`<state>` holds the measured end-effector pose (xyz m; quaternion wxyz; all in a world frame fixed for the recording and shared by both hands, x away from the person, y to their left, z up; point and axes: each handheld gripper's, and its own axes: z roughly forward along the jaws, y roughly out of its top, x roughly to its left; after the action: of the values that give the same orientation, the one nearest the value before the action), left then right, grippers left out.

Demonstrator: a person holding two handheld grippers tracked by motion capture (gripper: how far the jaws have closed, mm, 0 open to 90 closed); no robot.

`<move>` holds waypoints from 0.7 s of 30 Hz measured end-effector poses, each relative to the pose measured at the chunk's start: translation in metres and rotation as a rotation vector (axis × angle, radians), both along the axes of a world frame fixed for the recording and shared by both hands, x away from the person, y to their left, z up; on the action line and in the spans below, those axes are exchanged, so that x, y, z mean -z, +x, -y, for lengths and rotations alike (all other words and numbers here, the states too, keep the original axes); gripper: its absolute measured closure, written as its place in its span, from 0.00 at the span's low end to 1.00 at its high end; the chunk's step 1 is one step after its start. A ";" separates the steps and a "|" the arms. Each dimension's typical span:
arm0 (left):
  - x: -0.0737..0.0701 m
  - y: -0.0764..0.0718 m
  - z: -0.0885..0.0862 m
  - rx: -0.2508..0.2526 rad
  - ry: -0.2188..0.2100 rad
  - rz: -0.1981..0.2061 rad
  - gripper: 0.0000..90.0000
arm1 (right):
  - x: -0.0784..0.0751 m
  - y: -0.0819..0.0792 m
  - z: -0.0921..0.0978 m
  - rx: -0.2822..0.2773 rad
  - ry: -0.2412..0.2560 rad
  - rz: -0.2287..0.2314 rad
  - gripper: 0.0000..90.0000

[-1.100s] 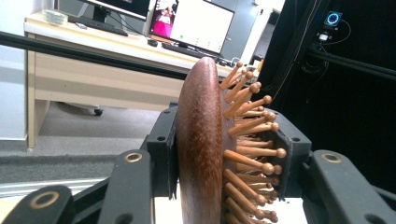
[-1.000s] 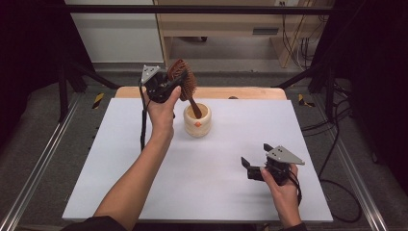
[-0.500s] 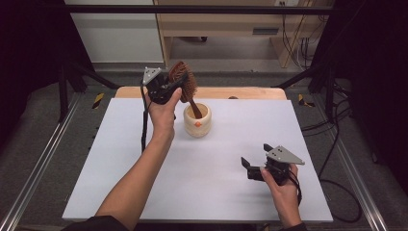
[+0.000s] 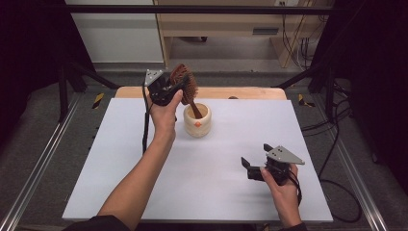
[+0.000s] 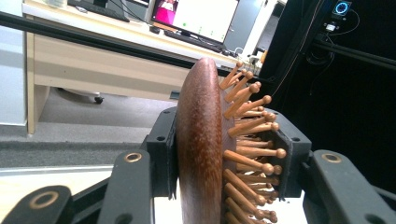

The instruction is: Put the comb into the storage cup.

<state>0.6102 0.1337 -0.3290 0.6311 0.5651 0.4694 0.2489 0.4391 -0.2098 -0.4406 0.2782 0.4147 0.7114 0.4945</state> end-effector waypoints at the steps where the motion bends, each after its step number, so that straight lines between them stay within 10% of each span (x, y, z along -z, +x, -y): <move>1: 0.000 0.000 0.000 0.000 0.003 -0.001 0.58 | 0.000 0.000 0.000 0.000 0.001 0.000 0.05; 21: 0.007 0.003 0.001 -0.001 0.001 -0.020 0.58 | 0.000 0.000 0.000 0.000 0.003 -0.005 0.05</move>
<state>0.6136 0.1329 -0.3362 0.6260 0.5677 0.4759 0.2437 0.4391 -0.2095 -0.4410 0.2758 0.4164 0.7113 0.4947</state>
